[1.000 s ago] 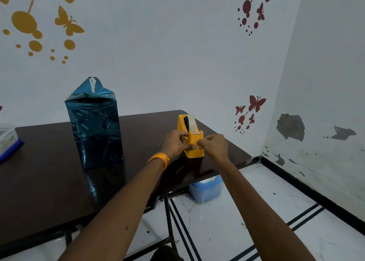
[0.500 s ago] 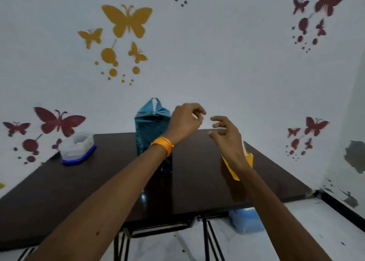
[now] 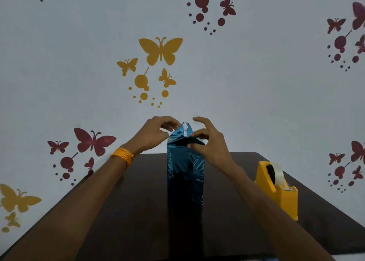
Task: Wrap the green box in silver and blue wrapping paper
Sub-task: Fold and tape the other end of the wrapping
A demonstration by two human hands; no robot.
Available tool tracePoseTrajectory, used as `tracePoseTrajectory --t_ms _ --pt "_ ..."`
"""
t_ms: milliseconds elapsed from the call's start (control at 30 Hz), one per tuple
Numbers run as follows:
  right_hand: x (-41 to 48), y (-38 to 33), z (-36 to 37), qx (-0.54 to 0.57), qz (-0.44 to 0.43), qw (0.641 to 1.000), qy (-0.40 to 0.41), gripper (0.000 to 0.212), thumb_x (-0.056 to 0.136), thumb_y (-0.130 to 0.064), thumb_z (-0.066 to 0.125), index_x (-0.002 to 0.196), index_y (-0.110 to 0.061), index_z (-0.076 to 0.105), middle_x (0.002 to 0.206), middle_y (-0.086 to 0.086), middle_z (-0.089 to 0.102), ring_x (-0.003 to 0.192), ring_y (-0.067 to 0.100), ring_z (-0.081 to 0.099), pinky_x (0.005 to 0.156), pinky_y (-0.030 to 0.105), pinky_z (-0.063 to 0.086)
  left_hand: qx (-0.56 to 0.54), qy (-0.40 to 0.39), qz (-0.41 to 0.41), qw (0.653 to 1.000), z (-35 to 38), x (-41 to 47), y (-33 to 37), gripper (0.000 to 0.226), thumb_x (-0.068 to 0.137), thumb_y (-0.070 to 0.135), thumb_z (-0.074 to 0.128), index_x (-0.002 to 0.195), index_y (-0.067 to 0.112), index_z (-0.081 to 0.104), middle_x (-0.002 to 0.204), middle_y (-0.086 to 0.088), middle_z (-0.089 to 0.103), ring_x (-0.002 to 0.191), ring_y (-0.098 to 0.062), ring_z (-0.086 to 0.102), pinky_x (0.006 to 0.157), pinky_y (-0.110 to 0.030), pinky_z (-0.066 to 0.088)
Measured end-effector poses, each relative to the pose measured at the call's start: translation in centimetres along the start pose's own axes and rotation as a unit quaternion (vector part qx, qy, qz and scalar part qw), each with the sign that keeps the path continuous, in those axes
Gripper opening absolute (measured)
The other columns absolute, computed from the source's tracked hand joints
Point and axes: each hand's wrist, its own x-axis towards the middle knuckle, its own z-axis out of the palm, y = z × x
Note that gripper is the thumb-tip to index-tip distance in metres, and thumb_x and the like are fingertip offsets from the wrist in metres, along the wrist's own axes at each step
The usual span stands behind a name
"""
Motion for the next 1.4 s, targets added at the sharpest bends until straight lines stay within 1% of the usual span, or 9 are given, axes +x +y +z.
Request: tracePoseTrajectory --t_ms 167,333,433,567,667,733,833,1100,1400 --pt "1.2 0.2 0.2 0.027 -0.004 1.000 -0.009 0.067 0.083 -0.012 0.080 0.140 -0.031 0.050 0.086 -0.008 0.076 0.088 0.004 0.071 0.091 0.018 0.052 -0.014 -0.062 0.024 0.998 0.4 1.0 -0.6 0.043 0.077 0.009 0.078 0.113 0.030 0.068 0.112 0.010 0.068 0.104 -0.005 0.063 0.080 -0.022 0.056" --pt "2.1 0.1 0.3 0.066 0.020 0.997 -0.025 0.061 0.089 -0.014 0.074 0.141 -0.031 0.048 0.082 -0.001 0.075 0.084 0.014 0.072 0.086 0.034 0.059 -0.002 -0.039 0.041 0.998 1.0 2.4 -0.3 0.029 0.078 0.039 0.081 0.103 0.029 0.074 0.099 0.011 0.073 0.091 -0.006 0.067 0.081 -0.023 0.055" --pt "2.5 0.2 0.1 0.062 0.020 0.997 -0.033 0.056 0.093 -0.014 0.068 0.142 -0.030 0.046 0.077 0.002 0.073 0.080 0.016 0.071 0.086 0.042 0.058 -0.004 -0.034 0.046 0.998 1.3 2.9 0.1 0.019 0.082 0.033 0.078 0.096 0.022 0.077 0.088 0.010 0.074 0.082 -0.003 0.067 0.071 -0.014 0.050" --pt "2.8 0.5 -0.2 0.085 0.045 0.994 -0.055 0.058 0.094 -0.016 0.068 0.144 -0.030 0.042 0.065 -0.003 0.067 0.067 0.006 0.062 0.084 0.034 0.052 -0.011 -0.028 0.032 0.999 1.1 3.6 0.4 0.013 0.086 0.032 0.074 0.087 0.019 0.078 0.080 0.008 0.073 0.077 -0.004 0.067 0.067 -0.013 0.050" --pt "2.9 0.7 -0.1 0.095 0.056 0.993 -0.043 0.059 0.094 -0.017 0.068 0.144 -0.033 0.041 0.089 -0.002 0.075 0.089 0.007 0.070 0.095 0.032 0.053 0.004 -0.011 0.019 1.000 1.4 4.0 0.6 0.014 0.086 0.030 0.074 0.086 0.017 0.078 0.079 0.007 0.073 0.077 -0.007 0.067 0.069 -0.017 0.051" --pt "2.7 0.8 0.0 0.103 0.069 0.992 -0.014 0.062 0.092 -0.015 0.070 0.143 -0.035 0.041 0.105 0.000 0.073 0.097 0.010 0.070 0.091 0.028 0.055 0.001 0.000 0.001 1.000 1.7 4.2 0.7 0.014 0.086 0.027 0.073 0.084 0.014 0.078 0.078 0.005 0.072 0.078 -0.009 0.066 0.069 -0.020 0.051" --pt "1.9 0.8 0.2 0.097 0.062 0.993 0.020 0.066 0.089 -0.010 0.073 0.141 -0.033 0.041 0.104 0.000 0.070 0.091 0.011 0.071 0.079 0.026 0.058 -0.005 0.010 -0.021 1.000 2.0 4.4 0.8 0.014 0.085 0.024 0.072 0.080 0.013 0.078 0.076 0.003 0.072 0.078 -0.013 0.066 0.068 -0.024 0.052" --pt "1.5 0.4 0.8 0.069 0.038 0.994 0.070 0.069 0.089 0.000 0.069 0.144 -0.028 0.038 0.107 -0.003 0.067 0.084 0.008 0.071 0.072 0.020 0.059 0.001 0.017 -0.024 1.000 2.3 4.5 1.0 0.018 0.090 0.025 0.068 0.086 0.010 0.077 0.086 0.000 0.072 0.084 -0.016 0.066 0.075 -0.026 0.053" --pt "1.2 0.4 2.0 0.038 0.000 0.997 0.067 0.066 0.093 0.000 0.064 0.148 -0.028 0.037 0.120 -0.006 0.065 0.100 0.008 0.068 0.085 0.014 0.053 -0.021 0.030 -0.044 0.998 2.4 4.6 0.4 0.018 0.089 0.027 0.069 0.083 0.011 0.077 0.085 -0.002 0.073 0.085 -0.017 0.067 0.081 -0.035 0.056"
